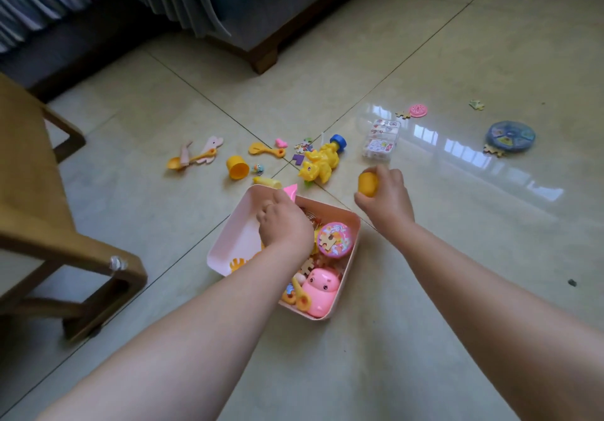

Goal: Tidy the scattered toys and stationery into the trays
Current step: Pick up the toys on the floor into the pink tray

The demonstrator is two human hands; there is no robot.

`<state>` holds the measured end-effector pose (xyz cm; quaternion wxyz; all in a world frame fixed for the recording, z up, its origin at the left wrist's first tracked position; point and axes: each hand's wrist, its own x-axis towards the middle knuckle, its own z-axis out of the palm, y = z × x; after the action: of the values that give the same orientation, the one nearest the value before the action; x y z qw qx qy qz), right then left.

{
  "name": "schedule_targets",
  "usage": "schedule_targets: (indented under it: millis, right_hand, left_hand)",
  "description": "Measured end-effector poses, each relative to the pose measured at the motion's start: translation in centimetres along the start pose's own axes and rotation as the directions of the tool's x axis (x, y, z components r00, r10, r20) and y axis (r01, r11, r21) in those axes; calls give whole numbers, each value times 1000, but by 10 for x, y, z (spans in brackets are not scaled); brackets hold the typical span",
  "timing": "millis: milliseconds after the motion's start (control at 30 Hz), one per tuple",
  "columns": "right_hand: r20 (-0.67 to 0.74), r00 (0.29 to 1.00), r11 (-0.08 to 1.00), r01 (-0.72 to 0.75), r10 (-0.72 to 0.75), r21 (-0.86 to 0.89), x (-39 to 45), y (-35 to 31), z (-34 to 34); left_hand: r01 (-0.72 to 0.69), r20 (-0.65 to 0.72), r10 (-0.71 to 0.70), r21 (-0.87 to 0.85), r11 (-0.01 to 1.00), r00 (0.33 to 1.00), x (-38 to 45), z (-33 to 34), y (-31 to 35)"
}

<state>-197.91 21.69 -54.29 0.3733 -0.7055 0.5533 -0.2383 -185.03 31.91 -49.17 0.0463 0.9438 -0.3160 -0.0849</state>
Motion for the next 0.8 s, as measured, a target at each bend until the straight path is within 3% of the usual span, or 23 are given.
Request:
schedule_targets:
  millis: [67, 167, 467, 533, 667, 800]
  right_hand:
    - [24, 990, 988, 138, -140, 66, -22, -19, 4]
    - [170, 954, 969, 241, -247, 58, -39, -39, 12]
    - [512, 837, 982, 165, -190, 95, -39, -82, 35]
    - [468, 869, 983, 186, -163, -2, -40, -73, 36]
    - [136, 991, 958, 34, 5, -286, -51, -44, 32]
    - [109, 939, 895, -269, 325, -356, -63, -36, 31]
  left_hand:
    - [29, 6, -28, -16, 999, 1000, 1, -6, -5]
    - [51, -5, -51, -32, 998, 999, 7, -13, -14]
    - [42, 76, -43, 20, 999, 996, 16, -28, -49]
    - [10, 98, -13, 30, 999, 995, 17, -28, -55]
    - [-59, 134, 49, 68, 996, 990, 15, -27, -59]
    - [-139, 201, 106, 157, 978, 974, 10, -25, -48]
